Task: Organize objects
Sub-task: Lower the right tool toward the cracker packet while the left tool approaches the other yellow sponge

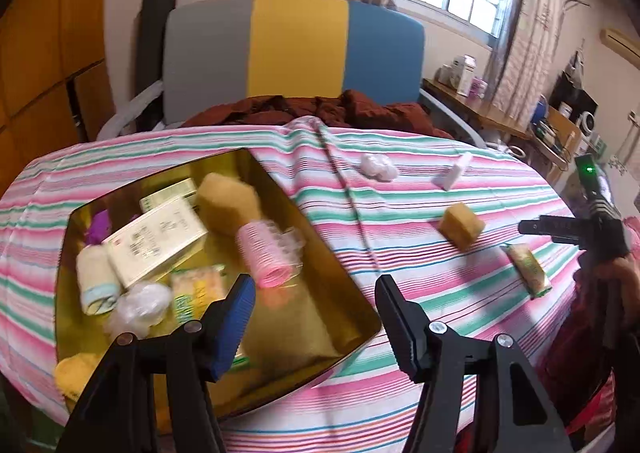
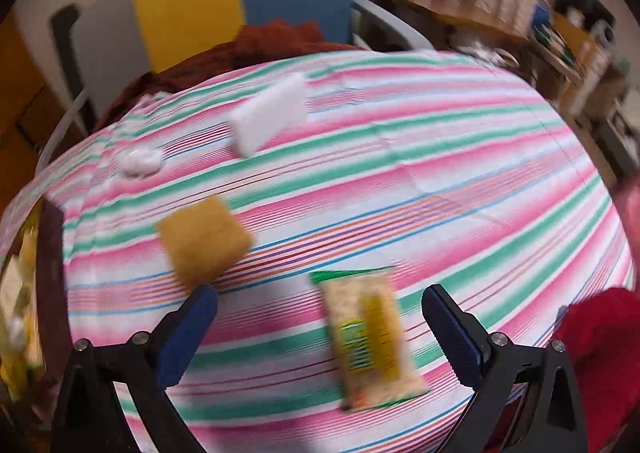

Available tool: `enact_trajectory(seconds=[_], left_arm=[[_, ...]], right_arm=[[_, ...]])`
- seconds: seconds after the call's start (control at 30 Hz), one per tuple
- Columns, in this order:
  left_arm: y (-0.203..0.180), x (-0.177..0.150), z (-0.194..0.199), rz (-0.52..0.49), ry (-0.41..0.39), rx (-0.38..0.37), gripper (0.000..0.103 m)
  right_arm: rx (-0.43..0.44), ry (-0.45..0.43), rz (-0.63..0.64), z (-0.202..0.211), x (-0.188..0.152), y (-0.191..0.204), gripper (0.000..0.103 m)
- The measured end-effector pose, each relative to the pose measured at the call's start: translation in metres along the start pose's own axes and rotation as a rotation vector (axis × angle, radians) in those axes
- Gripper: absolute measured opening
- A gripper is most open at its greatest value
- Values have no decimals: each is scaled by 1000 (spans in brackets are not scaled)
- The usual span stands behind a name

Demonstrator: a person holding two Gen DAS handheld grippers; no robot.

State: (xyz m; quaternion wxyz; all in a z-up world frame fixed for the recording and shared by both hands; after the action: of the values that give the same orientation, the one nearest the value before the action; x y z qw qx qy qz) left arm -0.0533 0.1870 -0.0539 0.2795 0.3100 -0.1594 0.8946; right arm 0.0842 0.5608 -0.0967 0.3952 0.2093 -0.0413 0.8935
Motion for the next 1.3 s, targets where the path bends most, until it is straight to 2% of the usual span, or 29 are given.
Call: enact_trajectory(seconds=[0.1,0.17,0.33,0.5,0.8,0.93,1.03,1.3], left_arm=[[-19,5,-6,-46,6,-11,63],[-33,8,-11,-78,12,-26,63],[-73,17,-29,-165,31,-72,63],[-114,28,-56,-252,62,-116,66],[-174,40,-106,-405,132,-164,74],[-195,46,-127,-464,146,-176,82],[-206,46,-146,-487,187,-207,82],[-221,45,-179,-569,217,-188,83]], right_arm=[[57,30,-121,-10,-2,-17,103],[78,21,-153,-8,-1,-20,103],[89,4,-185,-5,1,-22,103],[117,-4,-243,-4,1,-30,103],[147,-9,-267,-5,4,-33,103],[173,3,-282,-7,3,-33,103],[190,9,-287,-9,4,-32,103],[231,12,-338,-10,5,-39,103]])
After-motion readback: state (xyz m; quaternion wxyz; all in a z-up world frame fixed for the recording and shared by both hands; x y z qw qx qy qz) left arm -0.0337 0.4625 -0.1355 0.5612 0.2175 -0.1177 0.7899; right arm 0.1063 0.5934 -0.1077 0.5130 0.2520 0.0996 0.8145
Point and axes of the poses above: each gripper's, at about its wrist camera, not at the fingertips, and z roughly against the way its jaws point, y to its left, x to its top, the point moved 8 cm from there along -z, roughly the way its jaws point, and after that the axes turned 4 degrees about y, right-handed, at the moved point
